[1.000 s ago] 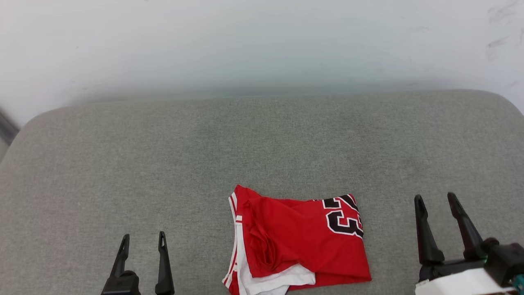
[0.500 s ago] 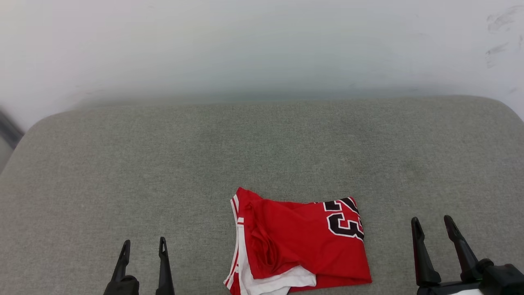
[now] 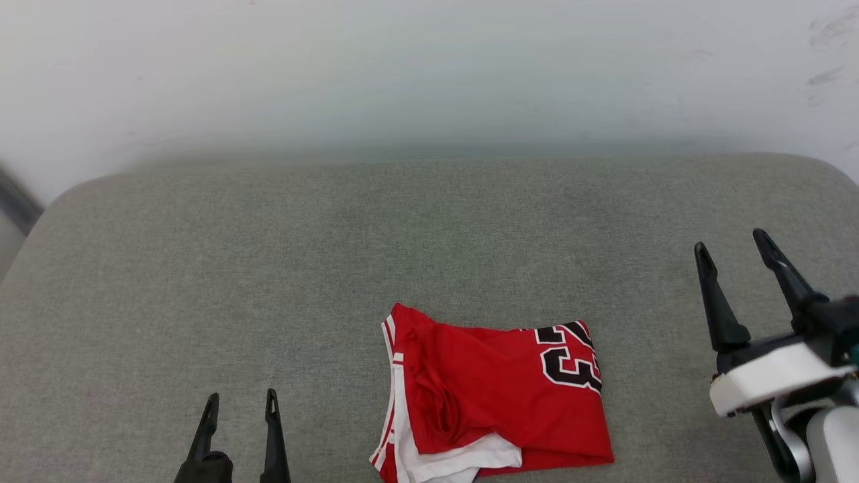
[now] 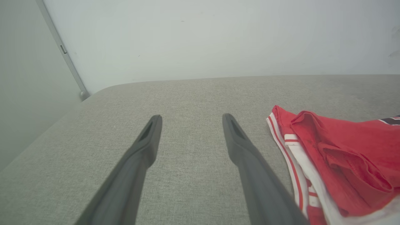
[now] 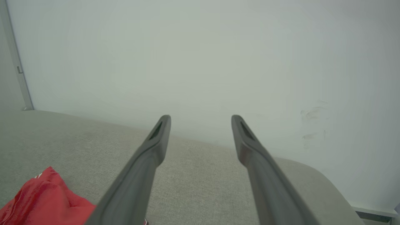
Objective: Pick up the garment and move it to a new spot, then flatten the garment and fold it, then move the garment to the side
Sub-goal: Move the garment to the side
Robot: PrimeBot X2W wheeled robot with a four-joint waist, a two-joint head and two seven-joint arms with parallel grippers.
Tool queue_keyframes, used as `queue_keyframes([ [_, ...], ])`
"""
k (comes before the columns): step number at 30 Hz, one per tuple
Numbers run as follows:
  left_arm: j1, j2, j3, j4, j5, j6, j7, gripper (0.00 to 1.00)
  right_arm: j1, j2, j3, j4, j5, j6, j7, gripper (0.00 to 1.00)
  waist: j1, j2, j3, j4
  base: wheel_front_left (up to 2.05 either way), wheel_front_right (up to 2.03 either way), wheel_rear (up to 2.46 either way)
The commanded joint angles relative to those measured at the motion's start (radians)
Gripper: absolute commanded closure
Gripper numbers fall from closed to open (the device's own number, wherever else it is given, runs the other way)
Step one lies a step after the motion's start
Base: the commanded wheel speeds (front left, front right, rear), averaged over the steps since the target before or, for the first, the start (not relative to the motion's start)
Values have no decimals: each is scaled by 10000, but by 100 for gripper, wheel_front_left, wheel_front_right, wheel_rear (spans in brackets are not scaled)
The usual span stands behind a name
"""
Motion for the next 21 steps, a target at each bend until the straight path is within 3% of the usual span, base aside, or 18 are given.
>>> queue_keyframes([
  [1,-81,-20,-17,19,-10,-1,-22,0,-486,-430,407,150,226,-6,716,0,0,-1,60,53,0,0,0],
  [5,-225,-19,-62,23,-65,26,-22,0,-1451,-1666,1782,386,1664,-7,3487,0,0,-1,211,125,0,0,0],
  [6,-282,-21,-108,22,-77,37,-22,0,-1876,-2265,2249,375,2710,-9,4882,0,0,-1,306,163,0,0,0],
  [12,-550,-19,-239,58,-144,50,-22,0,-2315,-3378,2941,701,6325,-6,8712,0,0,-1,617,334,0,0,0],
  [13,-730,-19,-324,72,-171,25,-22,0,-2296,-3484,2896,1002,7562,-6,9871,0,0,-1,797,470,0,0,0],
  [21,-1359,-18,-639,100,-216,-54,-22,0,-2186,-2726,2721,2009,9157,-6,11029,0,0,-1,1541,1054,0,0,0],
])
